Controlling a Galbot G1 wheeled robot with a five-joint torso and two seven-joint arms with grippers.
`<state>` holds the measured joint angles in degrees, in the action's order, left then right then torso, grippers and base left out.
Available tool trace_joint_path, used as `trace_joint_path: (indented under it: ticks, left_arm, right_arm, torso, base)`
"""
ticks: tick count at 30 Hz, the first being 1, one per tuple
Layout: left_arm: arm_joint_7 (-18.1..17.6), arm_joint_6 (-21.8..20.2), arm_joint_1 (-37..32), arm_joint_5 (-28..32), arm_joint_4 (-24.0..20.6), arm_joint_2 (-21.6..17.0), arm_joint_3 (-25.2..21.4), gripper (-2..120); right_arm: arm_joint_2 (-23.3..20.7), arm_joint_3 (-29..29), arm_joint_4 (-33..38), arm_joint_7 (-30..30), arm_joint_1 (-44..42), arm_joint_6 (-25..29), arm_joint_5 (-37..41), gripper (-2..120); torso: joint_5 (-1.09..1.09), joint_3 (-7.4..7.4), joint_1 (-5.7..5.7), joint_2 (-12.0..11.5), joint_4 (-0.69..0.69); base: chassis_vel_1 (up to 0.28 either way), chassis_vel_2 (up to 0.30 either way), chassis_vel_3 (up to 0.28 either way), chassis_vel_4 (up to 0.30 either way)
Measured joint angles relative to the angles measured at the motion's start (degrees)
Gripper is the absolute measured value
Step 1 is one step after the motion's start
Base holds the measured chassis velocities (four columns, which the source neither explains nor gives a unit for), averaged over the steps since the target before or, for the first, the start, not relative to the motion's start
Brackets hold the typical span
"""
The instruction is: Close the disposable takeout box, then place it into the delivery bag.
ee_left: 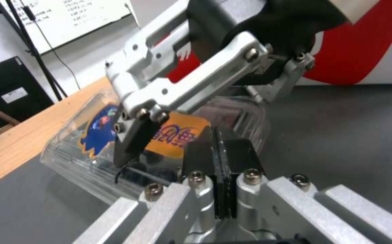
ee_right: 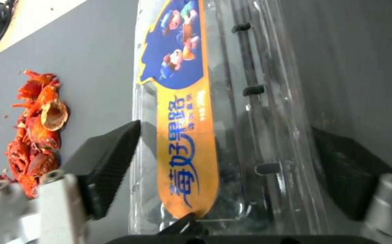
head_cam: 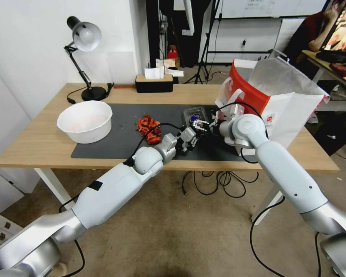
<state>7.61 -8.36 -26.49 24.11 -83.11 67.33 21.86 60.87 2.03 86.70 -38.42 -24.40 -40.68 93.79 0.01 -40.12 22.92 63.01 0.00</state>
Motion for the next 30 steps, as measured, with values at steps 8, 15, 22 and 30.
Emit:
trace_joint_path:
  ticks: [8,15,22,30]
  left_arm:
    - [0.0,0.0,0.2,0.1,0.0,0.0,0.2,0]
    - [0.0,0.0,0.3,0.2,0.0,-0.1,0.2,0]
    - [0.0,0.0,0.3,0.2,0.0,-0.2,0.2,0]
    - [0.0,-0.1,0.0,0.4,-1.2,-1.2,-0.3,0]
  right_arm:
    - [-0.6,-0.6,-0.2,-0.1,0.1,0.6,0.0,53]
    - [-0.7,-0.7,0.0,-0.2,-0.2,1.1,-0.3,27]
    - [-0.7,-0.8,0.2,-0.4,-0.4,1.3,-0.4,3]
    - [-0.8,-1.1,0.5,-0.6,-1.0,1.7,-0.4,2]
  torso:
    - [0.00,0.01,0.00,0.0,-0.01]
    - [-0.01,0.01,0.00,0.0,-0.01]
    - [-0.01,0.01,0.00,0.0,0.00]
    - [-0.01,0.01,0.00,0.0,0.00]
  base:
    - [0.000,0.000,0.000,0.000]
    - [0.000,0.000,0.000,0.000]
    - [0.000,0.000,0.000,0.000]
    - [0.000,0.000,0.000,0.000]
